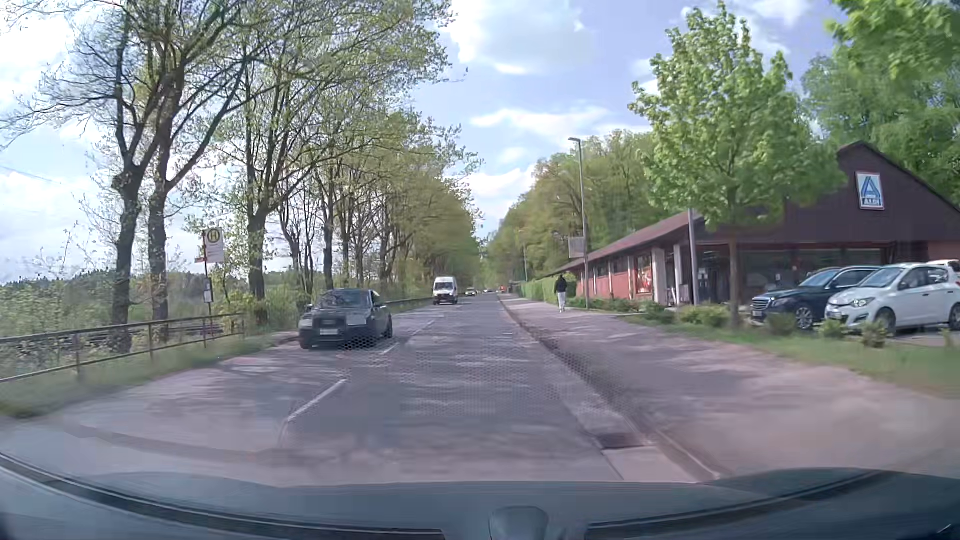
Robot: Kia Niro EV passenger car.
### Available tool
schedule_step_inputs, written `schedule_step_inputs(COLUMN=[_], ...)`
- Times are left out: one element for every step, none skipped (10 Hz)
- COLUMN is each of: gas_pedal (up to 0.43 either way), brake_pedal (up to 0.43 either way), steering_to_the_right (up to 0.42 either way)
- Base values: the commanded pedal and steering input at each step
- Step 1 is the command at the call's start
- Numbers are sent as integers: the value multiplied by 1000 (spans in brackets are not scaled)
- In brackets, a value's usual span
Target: Follow the waypoints while adhering to traffic rules and regulations
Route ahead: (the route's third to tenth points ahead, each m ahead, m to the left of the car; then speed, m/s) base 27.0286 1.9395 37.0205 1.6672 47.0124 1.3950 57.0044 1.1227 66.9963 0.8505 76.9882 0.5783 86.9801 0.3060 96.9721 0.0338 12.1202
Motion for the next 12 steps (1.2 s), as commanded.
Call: schedule_step_inputs(gas_pedal=[118, 118, 118, 118, 118, 118, 118, 118, 118, 118, 118, 118], brake_pedal=[0, 0, 0, 0, 0, 0, 0, 0, 0, 0, 0, 0], steering_to_the_right=[-3, -3, -3, -3, -3, -3, -2, -1, -1, -1, -1, -1])
